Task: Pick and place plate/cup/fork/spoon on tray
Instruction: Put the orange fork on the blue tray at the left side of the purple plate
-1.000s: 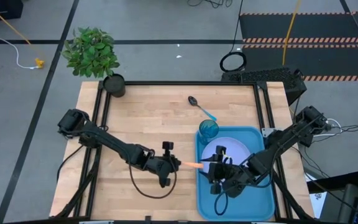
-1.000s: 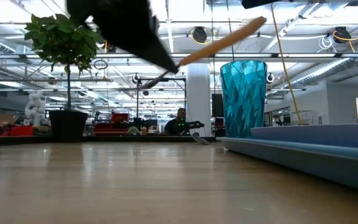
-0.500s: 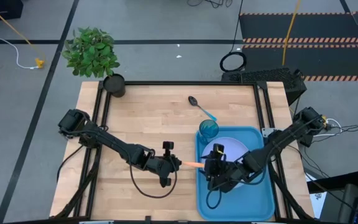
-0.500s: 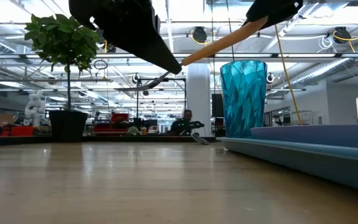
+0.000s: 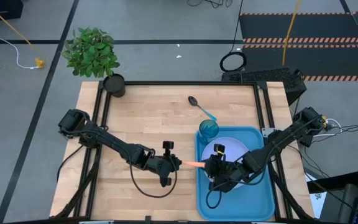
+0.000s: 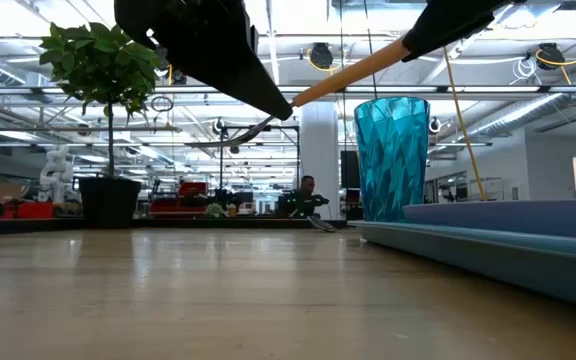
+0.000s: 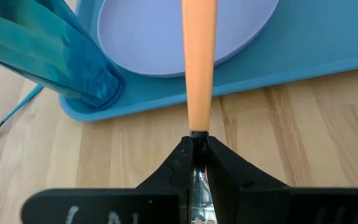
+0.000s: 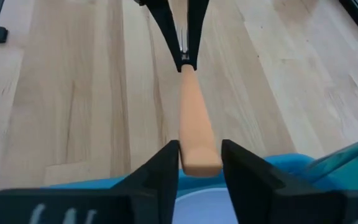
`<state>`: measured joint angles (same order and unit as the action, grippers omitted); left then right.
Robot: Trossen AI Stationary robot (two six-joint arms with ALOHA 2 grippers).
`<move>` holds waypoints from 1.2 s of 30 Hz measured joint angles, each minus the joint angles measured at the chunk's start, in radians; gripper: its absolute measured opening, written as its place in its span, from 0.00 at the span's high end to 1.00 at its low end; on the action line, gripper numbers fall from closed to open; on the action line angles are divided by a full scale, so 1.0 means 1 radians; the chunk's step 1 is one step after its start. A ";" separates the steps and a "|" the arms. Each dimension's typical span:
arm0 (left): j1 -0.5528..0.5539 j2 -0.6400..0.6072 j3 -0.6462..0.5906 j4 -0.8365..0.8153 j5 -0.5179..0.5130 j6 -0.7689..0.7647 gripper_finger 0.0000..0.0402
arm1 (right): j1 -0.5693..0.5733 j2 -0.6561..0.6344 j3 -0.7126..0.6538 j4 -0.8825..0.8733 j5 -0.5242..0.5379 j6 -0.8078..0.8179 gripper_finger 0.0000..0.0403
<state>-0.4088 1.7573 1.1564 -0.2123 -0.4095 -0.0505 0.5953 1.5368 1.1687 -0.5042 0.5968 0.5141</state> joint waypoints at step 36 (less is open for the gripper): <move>0.000 0.000 0.000 0.006 0.010 0.002 0.92 | 0.002 0.000 0.000 0.029 -0.010 0.014 0.79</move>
<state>-0.4088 1.7569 1.1568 -0.2065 -0.3990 -0.0483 0.5974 1.5368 1.1687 -0.4751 0.5865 0.5280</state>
